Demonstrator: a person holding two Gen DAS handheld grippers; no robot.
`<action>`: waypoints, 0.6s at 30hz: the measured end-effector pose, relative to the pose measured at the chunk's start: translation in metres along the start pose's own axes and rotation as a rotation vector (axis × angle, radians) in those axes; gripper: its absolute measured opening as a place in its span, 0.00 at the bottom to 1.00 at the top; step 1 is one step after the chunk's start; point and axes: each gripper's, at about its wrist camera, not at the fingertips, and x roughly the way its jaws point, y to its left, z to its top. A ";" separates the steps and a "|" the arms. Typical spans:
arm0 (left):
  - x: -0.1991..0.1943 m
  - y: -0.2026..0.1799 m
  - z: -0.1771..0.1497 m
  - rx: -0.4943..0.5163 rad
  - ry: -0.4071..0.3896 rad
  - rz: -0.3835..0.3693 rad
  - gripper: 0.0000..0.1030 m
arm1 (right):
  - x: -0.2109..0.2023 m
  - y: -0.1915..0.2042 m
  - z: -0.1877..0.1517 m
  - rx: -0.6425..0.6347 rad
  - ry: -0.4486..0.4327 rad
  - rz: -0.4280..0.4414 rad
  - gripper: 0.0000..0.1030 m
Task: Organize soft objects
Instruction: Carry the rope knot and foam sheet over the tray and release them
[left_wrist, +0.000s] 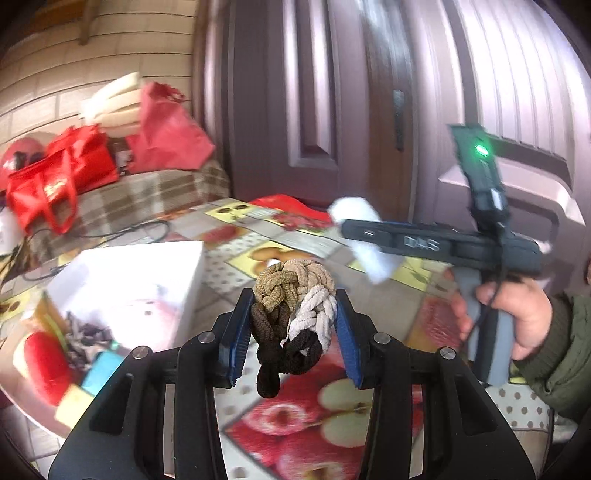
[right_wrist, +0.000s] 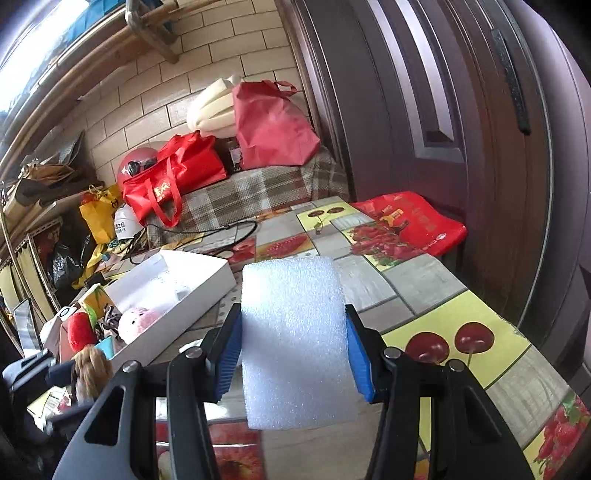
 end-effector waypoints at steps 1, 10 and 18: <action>-0.001 0.008 0.001 -0.020 -0.005 0.013 0.40 | 0.000 0.003 0.000 -0.007 -0.004 -0.002 0.51; -0.034 0.064 0.016 -0.124 -0.108 0.142 0.40 | 0.000 0.038 0.002 -0.046 -0.010 0.066 0.51; -0.063 0.141 0.012 -0.271 -0.163 0.304 0.41 | 0.005 0.071 0.012 -0.056 0.001 0.160 0.51</action>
